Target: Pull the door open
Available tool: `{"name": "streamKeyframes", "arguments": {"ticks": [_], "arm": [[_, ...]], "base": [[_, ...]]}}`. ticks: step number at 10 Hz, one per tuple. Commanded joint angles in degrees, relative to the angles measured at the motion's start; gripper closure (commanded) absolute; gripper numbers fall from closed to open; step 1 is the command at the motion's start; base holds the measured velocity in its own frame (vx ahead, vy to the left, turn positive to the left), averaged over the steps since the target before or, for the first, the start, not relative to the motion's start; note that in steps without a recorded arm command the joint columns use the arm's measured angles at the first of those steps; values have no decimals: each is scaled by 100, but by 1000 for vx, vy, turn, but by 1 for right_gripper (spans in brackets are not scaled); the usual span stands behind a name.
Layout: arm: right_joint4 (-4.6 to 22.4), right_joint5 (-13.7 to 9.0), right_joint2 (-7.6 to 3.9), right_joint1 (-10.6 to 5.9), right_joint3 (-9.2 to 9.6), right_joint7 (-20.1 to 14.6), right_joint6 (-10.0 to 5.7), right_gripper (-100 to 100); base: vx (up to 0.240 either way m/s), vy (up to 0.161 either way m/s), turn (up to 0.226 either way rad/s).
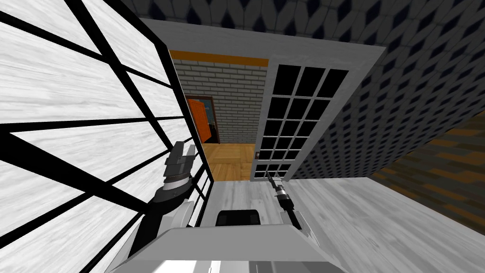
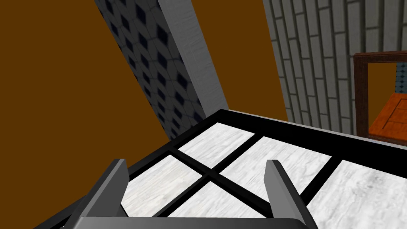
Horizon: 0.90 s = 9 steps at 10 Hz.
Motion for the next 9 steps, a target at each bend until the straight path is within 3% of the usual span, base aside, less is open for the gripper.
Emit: {"name": "streamKeyframes", "arguments": {"ticks": [1,9], "arm": [[240,91,-13,-64,-51,176,-57,-100],[1127,413,-18,-293,-232,808,-276,-100]], "base": [[125,19,-20],[131,28,-15]]}}
